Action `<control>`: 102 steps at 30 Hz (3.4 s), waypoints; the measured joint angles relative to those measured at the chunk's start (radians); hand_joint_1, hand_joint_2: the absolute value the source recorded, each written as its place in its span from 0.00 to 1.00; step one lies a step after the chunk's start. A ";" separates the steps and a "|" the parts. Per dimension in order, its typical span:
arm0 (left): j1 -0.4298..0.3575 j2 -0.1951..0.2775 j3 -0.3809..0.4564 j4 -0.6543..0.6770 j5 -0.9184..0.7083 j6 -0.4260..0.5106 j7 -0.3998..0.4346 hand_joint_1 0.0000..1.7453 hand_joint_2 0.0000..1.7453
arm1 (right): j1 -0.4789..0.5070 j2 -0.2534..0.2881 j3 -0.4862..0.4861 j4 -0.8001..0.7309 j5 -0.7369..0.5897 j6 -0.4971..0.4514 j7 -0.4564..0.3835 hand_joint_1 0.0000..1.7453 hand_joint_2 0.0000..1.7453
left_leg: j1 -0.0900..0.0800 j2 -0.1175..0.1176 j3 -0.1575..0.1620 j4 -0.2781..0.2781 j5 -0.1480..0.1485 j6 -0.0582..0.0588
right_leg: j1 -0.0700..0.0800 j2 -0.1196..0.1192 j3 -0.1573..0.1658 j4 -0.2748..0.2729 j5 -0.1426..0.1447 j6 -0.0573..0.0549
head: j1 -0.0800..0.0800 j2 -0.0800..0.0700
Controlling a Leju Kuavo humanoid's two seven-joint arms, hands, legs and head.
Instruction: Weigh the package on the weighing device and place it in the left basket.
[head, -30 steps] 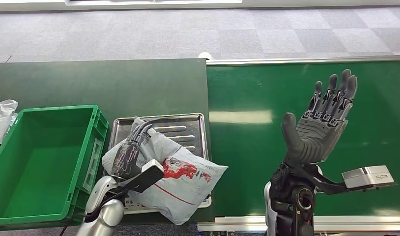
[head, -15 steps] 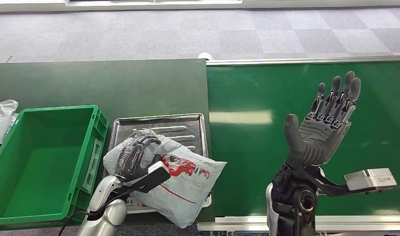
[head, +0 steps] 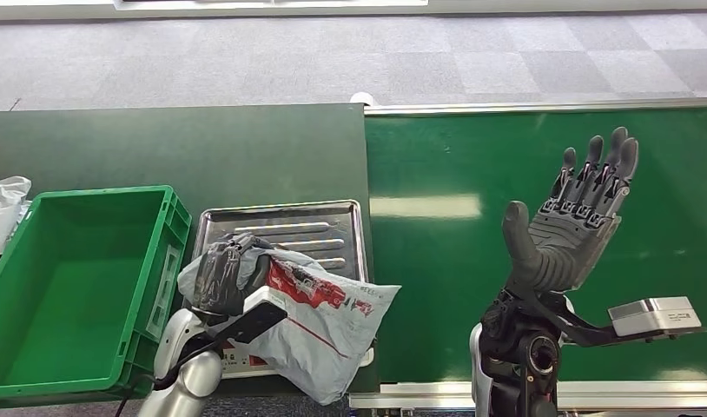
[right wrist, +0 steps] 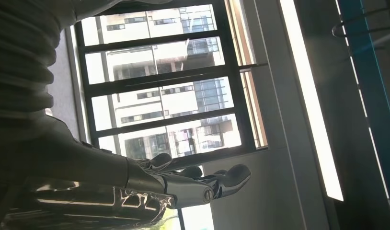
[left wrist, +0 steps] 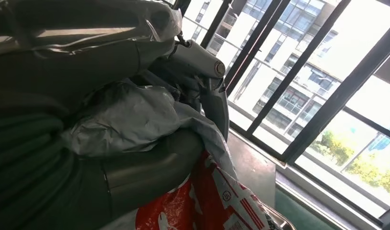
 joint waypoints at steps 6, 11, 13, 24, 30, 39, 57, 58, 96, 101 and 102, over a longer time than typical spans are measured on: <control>0.012 -0.008 -0.007 -0.078 0.090 0.147 -0.104 1.00 1.00 | -0.002 0.000 0.007 0.005 -0.006 -0.006 0.000 0.00 1.00 | 0.000 0.000 0.000 0.000 0.000 0.000 | 0.000 0.000 0.000 0.000 0.000 0.000 | 0.000 0.000; 0.008 -0.005 -0.038 -0.213 0.172 0.227 -0.145 1.00 1.00 | -0.010 -0.001 0.023 0.045 -0.027 -0.016 -0.017 0.00 1.00 | 0.000 0.000 -0.001 0.000 0.000 0.000 | 0.000 0.000 0.000 0.000 0.000 0.000 | 0.000 0.000; 0.002 0.001 -0.055 -0.257 0.176 0.247 -0.150 1.00 1.00 | -0.014 -0.002 0.030 0.066 -0.037 -0.021 -0.029 0.00 1.00 | 0.000 0.000 -0.001 0.000 0.000 0.000 | 0.000 0.000 0.000 0.000 0.000 0.000 | 0.000 0.000; -0.065 0.057 -0.097 -0.343 0.166 0.349 -0.146 1.00 1.00 | -0.034 -0.014 0.055 0.131 -0.065 -0.045 -0.045 0.00 1.00 | 0.000 0.000 -0.001 0.000 0.000 0.000 | 0.000 0.000 -0.001 0.000 0.000 0.000 | 0.000 0.000; -0.166 0.114 -0.027 -0.293 0.117 0.332 -0.056 1.00 1.00 | -0.043 -0.016 0.062 0.152 -0.076 -0.049 -0.046 0.00 1.00 | 0.001 0.000 0.000 0.000 0.000 0.000 | 0.001 0.000 -0.001 0.000 0.000 0.000 | 0.000 0.000; -0.335 0.226 0.100 -0.086 -0.101 0.289 0.027 1.00 1.00 | -0.050 -0.022 0.066 0.173 -0.078 -0.054 -0.048 0.00 1.00 | 0.001 0.002 -0.001 0.000 0.001 -0.001 | 0.001 0.001 -0.002 0.001 0.000 -0.001 | 0.000 0.000; -0.526 0.399 0.162 0.168 -0.199 0.255 0.099 0.99 1.00 | -0.051 -0.033 0.047 0.184 -0.061 -0.071 -0.046 0.00 1.00 | 0.001 0.003 -0.002 0.000 0.001 -0.001 | 0.001 0.001 -0.004 0.001 0.000 -0.001 | 0.000 0.000; -0.541 0.407 0.169 0.179 -0.199 0.237 0.105 0.98 1.00 | -0.051 -0.036 0.046 0.186 -0.057 -0.073 -0.045 0.00 1.00 | 0.001 0.003 -0.002 0.000 0.001 -0.001 | 0.001 0.001 -0.004 0.001 0.000 -0.001 | 0.000 0.000; -0.505 0.540 0.429 0.228 0.395 -0.349 -0.143 0.96 1.00 | -0.013 -0.069 -0.058 0.254 -0.014 -0.063 -0.048 0.00 1.00 | 0.002 0.004 -0.004 0.000 0.001 -0.002 | 0.002 0.002 -0.005 0.001 0.001 -0.001 | 0.001 0.000; -0.411 0.576 0.473 0.198 0.567 -0.642 -0.202 0.98 1.00 | -0.007 -0.069 -0.085 0.255 -0.002 -0.054 -0.048 0.00 1.00 | 0.002 0.006 -0.003 0.000 0.001 -0.002 | 0.002 0.005 -0.006 0.001 0.001 -0.001 | 0.000 0.000; -0.389 0.576 0.486 0.194 0.582 -0.669 -0.215 0.97 1.00 | -0.003 -0.069 -0.091 0.255 0.002 -0.051 -0.048 0.00 1.00 | 0.002 0.006 -0.003 0.000 0.001 -0.002 | 0.002 0.005 -0.006 0.001 0.001 -0.001 | 0.000 0.000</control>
